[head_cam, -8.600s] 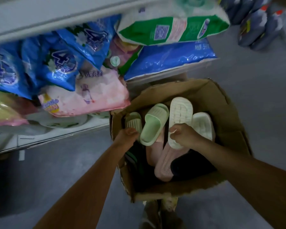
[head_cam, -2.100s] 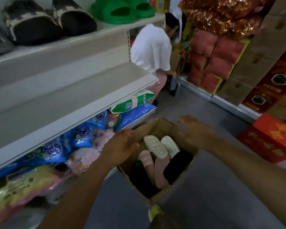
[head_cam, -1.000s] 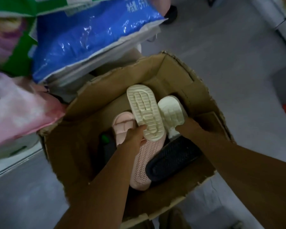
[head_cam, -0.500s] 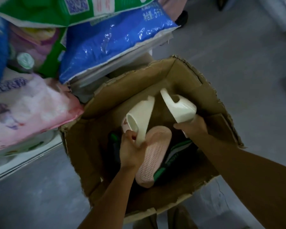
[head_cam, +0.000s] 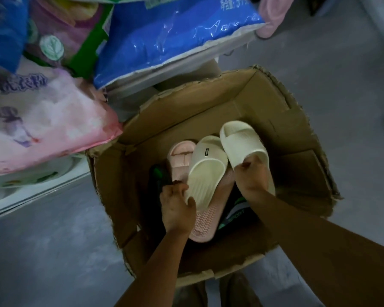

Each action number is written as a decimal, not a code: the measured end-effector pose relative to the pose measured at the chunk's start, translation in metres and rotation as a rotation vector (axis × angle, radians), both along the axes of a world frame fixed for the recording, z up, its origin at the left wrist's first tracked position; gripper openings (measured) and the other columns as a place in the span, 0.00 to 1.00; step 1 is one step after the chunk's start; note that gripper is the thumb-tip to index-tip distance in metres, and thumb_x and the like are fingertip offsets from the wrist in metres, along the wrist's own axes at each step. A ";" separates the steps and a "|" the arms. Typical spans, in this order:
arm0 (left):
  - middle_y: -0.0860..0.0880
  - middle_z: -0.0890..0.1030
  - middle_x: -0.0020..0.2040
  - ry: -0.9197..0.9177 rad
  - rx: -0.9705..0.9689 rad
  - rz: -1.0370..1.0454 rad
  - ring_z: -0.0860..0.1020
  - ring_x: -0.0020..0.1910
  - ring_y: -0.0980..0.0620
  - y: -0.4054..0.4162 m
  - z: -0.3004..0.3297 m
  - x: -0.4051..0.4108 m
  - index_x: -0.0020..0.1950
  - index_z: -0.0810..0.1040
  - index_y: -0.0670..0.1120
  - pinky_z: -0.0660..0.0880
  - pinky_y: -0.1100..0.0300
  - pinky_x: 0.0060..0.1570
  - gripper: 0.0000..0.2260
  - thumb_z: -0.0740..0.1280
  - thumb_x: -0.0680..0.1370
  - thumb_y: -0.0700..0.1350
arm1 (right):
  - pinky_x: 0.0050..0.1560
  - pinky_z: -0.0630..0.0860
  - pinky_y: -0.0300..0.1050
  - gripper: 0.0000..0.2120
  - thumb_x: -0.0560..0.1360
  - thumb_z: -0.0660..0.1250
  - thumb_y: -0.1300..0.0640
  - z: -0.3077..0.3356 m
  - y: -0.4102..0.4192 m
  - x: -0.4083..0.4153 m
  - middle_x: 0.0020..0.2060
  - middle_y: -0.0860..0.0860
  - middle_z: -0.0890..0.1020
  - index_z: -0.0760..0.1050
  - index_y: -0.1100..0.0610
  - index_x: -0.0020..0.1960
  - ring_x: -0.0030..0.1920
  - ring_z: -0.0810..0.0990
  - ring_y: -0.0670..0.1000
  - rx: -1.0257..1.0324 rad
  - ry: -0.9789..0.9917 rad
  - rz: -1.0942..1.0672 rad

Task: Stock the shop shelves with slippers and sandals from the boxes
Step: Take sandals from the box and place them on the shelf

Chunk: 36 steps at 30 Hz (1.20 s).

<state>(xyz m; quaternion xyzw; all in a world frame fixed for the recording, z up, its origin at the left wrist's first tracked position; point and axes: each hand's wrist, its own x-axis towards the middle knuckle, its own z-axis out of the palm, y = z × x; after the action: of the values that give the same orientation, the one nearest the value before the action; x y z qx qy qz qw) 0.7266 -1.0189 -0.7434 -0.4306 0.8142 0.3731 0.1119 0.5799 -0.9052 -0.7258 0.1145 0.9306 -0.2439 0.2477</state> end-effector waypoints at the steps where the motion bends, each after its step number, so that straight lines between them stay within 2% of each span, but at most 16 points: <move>1: 0.46 0.69 0.63 -0.022 0.031 0.016 0.68 0.61 0.47 -0.002 0.000 0.001 0.60 0.75 0.48 0.72 0.54 0.57 0.16 0.67 0.73 0.39 | 0.46 0.66 0.43 0.06 0.75 0.62 0.56 -0.001 -0.001 0.004 0.43 0.50 0.73 0.74 0.55 0.51 0.44 0.70 0.51 0.012 -0.001 0.024; 4: 0.45 0.69 0.62 -0.020 0.108 0.017 0.71 0.60 0.45 -0.003 -0.002 0.003 0.61 0.72 0.47 0.73 0.48 0.59 0.17 0.67 0.73 0.37 | 0.47 0.69 0.43 0.07 0.75 0.63 0.56 -0.005 -0.009 0.007 0.43 0.54 0.79 0.77 0.57 0.45 0.45 0.75 0.53 0.037 -0.043 0.067; 7: 0.45 0.71 0.60 -0.011 0.165 0.071 0.74 0.56 0.44 -0.005 -0.005 0.002 0.59 0.71 0.47 0.76 0.46 0.54 0.16 0.66 0.73 0.36 | 0.51 0.74 0.46 0.05 0.70 0.66 0.56 -0.016 -0.015 0.000 0.43 0.55 0.81 0.75 0.57 0.42 0.49 0.79 0.58 0.020 -0.105 0.127; 10: 0.47 0.75 0.60 -0.034 0.305 0.135 0.77 0.56 0.47 -0.007 -0.008 0.001 0.61 0.69 0.50 0.79 0.50 0.51 0.18 0.67 0.74 0.38 | 0.46 0.70 0.43 0.18 0.67 0.73 0.57 -0.024 -0.020 -0.002 0.43 0.51 0.76 0.70 0.59 0.52 0.47 0.76 0.53 -0.174 -0.256 0.128; 12: 0.49 0.77 0.59 -0.039 0.375 0.165 0.78 0.56 0.49 -0.008 -0.009 0.000 0.62 0.68 0.51 0.78 0.56 0.47 0.19 0.68 0.74 0.39 | 0.45 0.68 0.42 0.25 0.67 0.75 0.57 -0.029 -0.029 0.002 0.47 0.50 0.75 0.65 0.58 0.57 0.48 0.75 0.52 -0.266 -0.309 0.089; 17: 0.52 0.77 0.55 -0.057 0.419 0.150 0.78 0.53 0.52 -0.014 -0.008 -0.002 0.64 0.68 0.49 0.75 0.60 0.46 0.21 0.69 0.74 0.39 | 0.54 0.72 0.47 0.33 0.71 0.72 0.51 -0.052 -0.046 0.003 0.59 0.59 0.77 0.62 0.64 0.68 0.59 0.77 0.59 -0.109 -0.239 -0.123; 19: 0.52 0.77 0.54 -0.061 0.431 0.148 0.78 0.52 0.52 -0.017 -0.011 -0.001 0.64 0.68 0.49 0.75 0.61 0.44 0.21 0.70 0.74 0.40 | 0.53 0.71 0.46 0.31 0.72 0.71 0.51 -0.059 -0.049 0.000 0.61 0.60 0.76 0.64 0.64 0.68 0.59 0.76 0.60 -0.046 -0.217 -0.162; 22: 0.54 0.77 0.51 -0.052 0.450 0.163 0.78 0.49 0.55 -0.019 -0.017 -0.001 0.62 0.69 0.51 0.74 0.66 0.40 0.20 0.70 0.73 0.40 | 0.58 0.73 0.50 0.28 0.73 0.70 0.51 -0.067 -0.049 -0.007 0.62 0.61 0.76 0.68 0.63 0.68 0.61 0.76 0.61 -0.059 -0.170 -0.162; 25: 0.53 0.78 0.50 -0.029 0.485 0.196 0.79 0.48 0.54 -0.021 -0.022 -0.003 0.57 0.71 0.52 0.79 0.56 0.46 0.16 0.71 0.73 0.41 | 0.50 0.70 0.44 0.17 0.74 0.68 0.54 -0.065 -0.048 -0.013 0.56 0.58 0.80 0.75 0.60 0.60 0.57 0.78 0.60 -0.054 -0.086 -0.165; 27: 0.51 0.80 0.48 -0.021 0.526 0.245 0.80 0.47 0.50 -0.023 -0.021 -0.007 0.53 0.74 0.51 0.79 0.52 0.46 0.11 0.71 0.73 0.44 | 0.46 0.66 0.41 0.09 0.75 0.65 0.58 -0.060 -0.047 -0.012 0.51 0.58 0.81 0.77 0.60 0.53 0.54 0.79 0.59 -0.063 -0.018 -0.210; 30: 0.46 0.81 0.46 -0.025 0.605 0.358 0.80 0.42 0.48 -0.028 -0.008 -0.014 0.54 0.76 0.47 0.78 0.56 0.39 0.07 0.67 0.78 0.47 | 0.45 0.68 0.41 0.02 0.74 0.64 0.59 -0.048 -0.045 -0.005 0.49 0.56 0.81 0.75 0.56 0.46 0.49 0.79 0.57 -0.108 0.006 -0.242; 33: 0.47 0.82 0.48 -0.040 0.599 0.387 0.81 0.47 0.49 -0.042 0.008 -0.016 0.56 0.76 0.49 0.79 0.54 0.47 0.07 0.62 0.80 0.47 | 0.45 0.74 0.47 0.02 0.71 0.63 0.59 -0.028 -0.039 0.002 0.46 0.57 0.79 0.71 0.54 0.40 0.45 0.77 0.58 -0.110 0.064 -0.133; 36: 0.48 0.82 0.48 0.008 0.612 0.454 0.81 0.48 0.49 -0.060 0.034 -0.019 0.52 0.76 0.49 0.79 0.51 0.51 0.04 0.62 0.81 0.46 | 0.41 0.66 0.44 0.05 0.71 0.63 0.62 0.005 -0.029 0.006 0.42 0.54 0.74 0.68 0.55 0.39 0.41 0.73 0.53 -0.095 0.109 0.021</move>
<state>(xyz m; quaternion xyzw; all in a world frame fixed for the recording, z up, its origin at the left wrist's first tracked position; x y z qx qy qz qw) 0.7074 -1.0784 -0.7092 -0.5450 0.5494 0.6161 0.1465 0.5862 -0.9339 -0.7208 0.0793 0.9312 -0.2911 0.2044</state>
